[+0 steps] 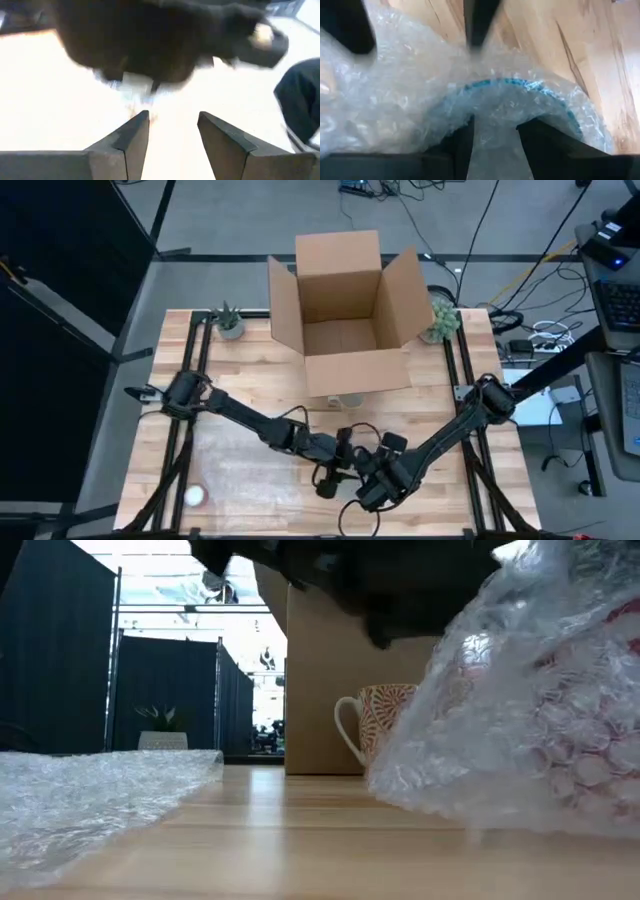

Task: Wrap mug
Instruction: Wrap the red mug with the right transparent bubble wrap

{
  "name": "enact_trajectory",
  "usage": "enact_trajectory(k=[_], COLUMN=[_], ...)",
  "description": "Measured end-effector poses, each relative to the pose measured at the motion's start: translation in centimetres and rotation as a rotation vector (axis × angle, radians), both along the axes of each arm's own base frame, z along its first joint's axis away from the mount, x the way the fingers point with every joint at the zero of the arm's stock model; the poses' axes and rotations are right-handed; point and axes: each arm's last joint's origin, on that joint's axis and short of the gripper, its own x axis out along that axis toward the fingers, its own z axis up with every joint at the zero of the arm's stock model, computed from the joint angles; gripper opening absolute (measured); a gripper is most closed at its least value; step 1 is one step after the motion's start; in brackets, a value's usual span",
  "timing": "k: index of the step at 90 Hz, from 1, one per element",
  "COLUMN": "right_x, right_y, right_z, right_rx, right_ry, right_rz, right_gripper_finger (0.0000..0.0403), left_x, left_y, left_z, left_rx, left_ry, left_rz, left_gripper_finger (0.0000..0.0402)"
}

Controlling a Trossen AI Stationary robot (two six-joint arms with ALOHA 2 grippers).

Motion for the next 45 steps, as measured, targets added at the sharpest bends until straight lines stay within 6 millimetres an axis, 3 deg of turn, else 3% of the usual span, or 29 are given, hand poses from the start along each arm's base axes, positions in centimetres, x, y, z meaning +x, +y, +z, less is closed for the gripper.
enact_trajectory(k=[16,45], right_x=[0.2,0.4], right_y=[-0.1,0.0], right_z=[0.1,0.2], right_rx=[0.022,0.032], right_ry=[-0.028,-0.044], right_rz=[-0.06,-0.044], right_gripper_finger=[0.0144,0.0144], left_x=[-2.0,-0.8], left_y=[-0.6,-1.9], left_z=[0.7,2.3], left_rx=[0.083,-0.047], left_ry=[0.132,-0.104], left_rz=[0.036,0.032], left_gripper_finger=[0.0164,0.0164])
